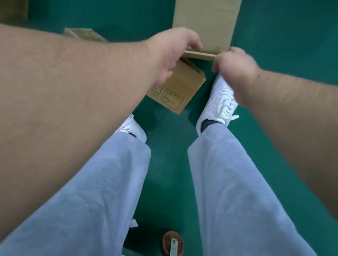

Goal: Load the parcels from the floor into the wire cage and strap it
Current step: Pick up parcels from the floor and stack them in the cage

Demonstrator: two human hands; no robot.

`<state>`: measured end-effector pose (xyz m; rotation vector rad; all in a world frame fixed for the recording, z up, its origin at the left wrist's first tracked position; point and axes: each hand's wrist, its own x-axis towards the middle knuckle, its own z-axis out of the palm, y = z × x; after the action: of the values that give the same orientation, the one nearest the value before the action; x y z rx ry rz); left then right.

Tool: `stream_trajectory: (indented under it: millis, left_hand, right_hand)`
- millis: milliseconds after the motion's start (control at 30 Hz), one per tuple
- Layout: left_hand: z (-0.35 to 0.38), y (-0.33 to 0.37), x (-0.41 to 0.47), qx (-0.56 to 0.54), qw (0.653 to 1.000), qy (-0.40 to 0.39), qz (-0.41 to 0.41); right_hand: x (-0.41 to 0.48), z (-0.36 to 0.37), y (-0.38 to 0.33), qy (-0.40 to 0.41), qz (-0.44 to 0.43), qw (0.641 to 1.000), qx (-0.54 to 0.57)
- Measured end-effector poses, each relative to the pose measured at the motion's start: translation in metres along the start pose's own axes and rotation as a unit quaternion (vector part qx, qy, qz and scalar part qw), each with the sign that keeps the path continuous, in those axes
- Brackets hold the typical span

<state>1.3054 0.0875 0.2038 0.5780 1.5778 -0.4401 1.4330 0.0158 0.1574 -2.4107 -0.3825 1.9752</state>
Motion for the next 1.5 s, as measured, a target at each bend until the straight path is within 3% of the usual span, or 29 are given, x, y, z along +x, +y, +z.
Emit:
stream_trajectory:
  millis: [133,200,267,367,433,600,667,733,800,933,1033,1100,1267,1433,1500]
  left_hand:
    - [-0.008,0.01,-0.041,-0.042,0.999,0.011,-0.003]
    - [-0.008,0.012,-0.089,-0.084,0.996,-0.017,-0.008]
    - [-0.012,0.001,-0.131,-0.112,0.994,0.02,-0.006]
    - [-0.008,-0.018,-0.223,-0.206,0.975,0.035,-0.073]
    - [-0.007,-0.038,-0.28,-0.287,0.953,0.011,-0.093]
    - [-0.002,-0.084,-0.397,-0.521,0.84,0.034,-0.147]
    - [-0.002,-0.1,-0.427,-0.552,0.822,0.039,-0.134]
    - [-0.009,-0.121,-0.455,-0.582,0.804,0.051,-0.109]
    - [-0.019,-0.139,-0.47,-0.603,0.792,0.054,-0.078]
    - [-0.054,-0.199,-0.512,-0.647,0.761,0.027,0.025]
    - [-0.071,-0.254,-0.538,-0.677,0.73,0.02,0.087]
    - [-0.073,-0.297,-0.554,-0.706,0.698,0.011,0.121]
    - [-0.064,-0.401,-0.587,-0.799,0.591,0.004,0.108]
    - [-0.056,-0.558,-0.623,-0.882,0.456,0.061,0.1]
    - [-0.055,-0.6,-0.632,-0.894,0.428,0.084,0.1]
  right_hand:
    - [-0.067,-0.001,0.0,-0.012,-0.07,0.996,0.05]
    - [-0.115,-0.016,-0.01,-0.021,-0.126,0.992,-0.017]
    - [-0.157,-0.028,-0.027,-0.022,-0.164,0.98,-0.111]
    - [-0.241,-0.043,-0.045,-0.07,-0.224,0.939,-0.253]
    - [-0.296,-0.046,-0.053,-0.108,-0.263,0.904,-0.319]
    - [-0.409,-0.044,-0.079,-0.165,-0.33,0.832,-0.414]
    - [-0.434,-0.042,-0.085,-0.185,-0.342,0.808,-0.443]
    - [-0.46,-0.037,-0.093,-0.187,-0.337,0.817,-0.429]
    - [-0.477,-0.035,-0.101,-0.138,-0.335,0.853,-0.376]
    - [-0.539,-0.021,-0.105,-0.016,-0.396,0.832,-0.389]
    - [-0.592,-0.004,-0.095,-0.077,-0.287,0.906,-0.302]
    - [-0.628,0.025,-0.082,-0.118,-0.204,0.931,-0.278]
    - [-0.677,0.122,-0.034,-0.196,-0.175,0.925,-0.276]
    - [-0.727,0.282,0.044,-0.248,-0.177,0.895,-0.326]
    - [-0.74,0.322,0.066,-0.271,-0.174,0.883,-0.341]
